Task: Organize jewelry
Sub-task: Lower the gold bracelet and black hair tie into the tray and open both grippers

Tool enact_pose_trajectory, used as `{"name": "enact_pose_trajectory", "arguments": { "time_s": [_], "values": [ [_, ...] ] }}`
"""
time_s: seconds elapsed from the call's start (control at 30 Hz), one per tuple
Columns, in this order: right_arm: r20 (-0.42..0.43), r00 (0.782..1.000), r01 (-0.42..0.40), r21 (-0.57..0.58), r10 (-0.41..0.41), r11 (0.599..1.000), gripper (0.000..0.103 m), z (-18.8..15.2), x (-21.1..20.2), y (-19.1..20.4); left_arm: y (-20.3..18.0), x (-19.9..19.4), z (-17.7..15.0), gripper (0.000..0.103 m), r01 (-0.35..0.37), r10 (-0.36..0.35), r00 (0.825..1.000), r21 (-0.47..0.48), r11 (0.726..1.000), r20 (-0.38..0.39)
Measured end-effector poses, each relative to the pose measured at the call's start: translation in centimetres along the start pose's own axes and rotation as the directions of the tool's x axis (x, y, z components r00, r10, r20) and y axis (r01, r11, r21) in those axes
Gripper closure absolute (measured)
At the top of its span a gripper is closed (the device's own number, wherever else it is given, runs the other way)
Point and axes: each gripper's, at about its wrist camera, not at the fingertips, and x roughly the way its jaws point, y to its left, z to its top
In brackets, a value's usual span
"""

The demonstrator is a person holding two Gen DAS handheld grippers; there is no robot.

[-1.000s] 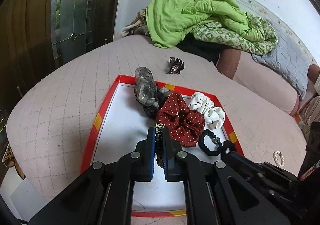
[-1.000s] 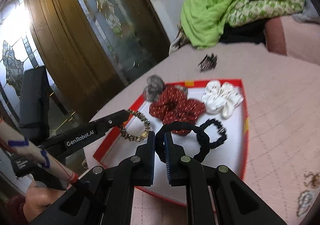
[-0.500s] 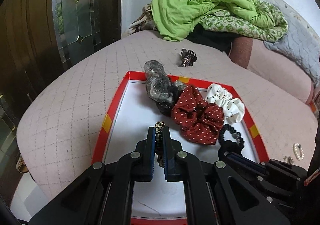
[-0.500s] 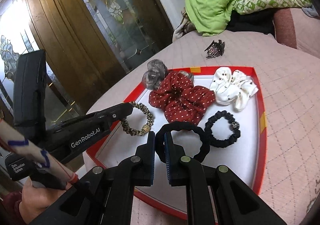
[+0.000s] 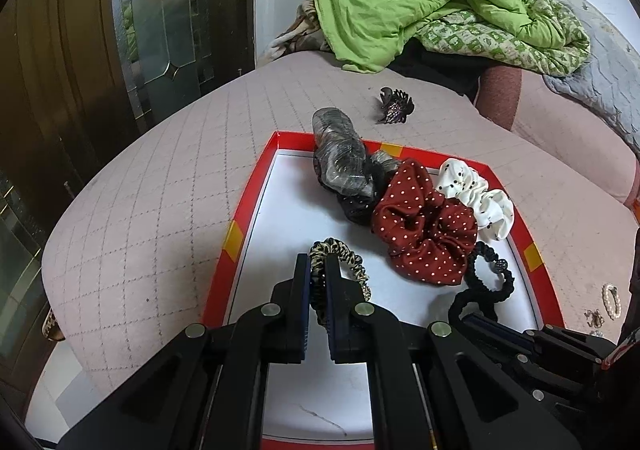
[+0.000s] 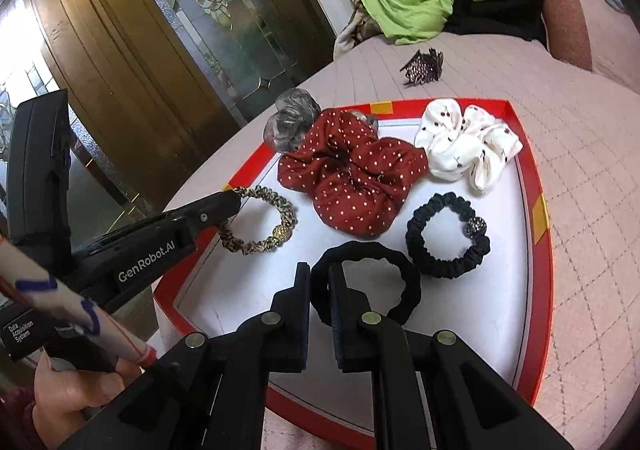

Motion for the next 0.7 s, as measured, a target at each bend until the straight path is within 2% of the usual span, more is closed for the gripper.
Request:
{"name": "enact_pose_trajectory", "arguments": {
  "time_s": [0.5,0.7],
  "values": [
    [-0.023,1.0,-0.019,0.035,0.02,0.999,0.091,-0.2,0.2,-0.4,0.1,1.3,0.2,0.097,-0.017,0.017,0.999,-0.015,1.0,-0.031],
    [-0.027,0.999,-0.021,0.033,0.022,0.999,0.091,-0.1,0.2,-0.4,0.1,0.9,0.3,0.083,-0.018,0.017,1.0,-0.024,1.0,-0.017]
  ]
}}
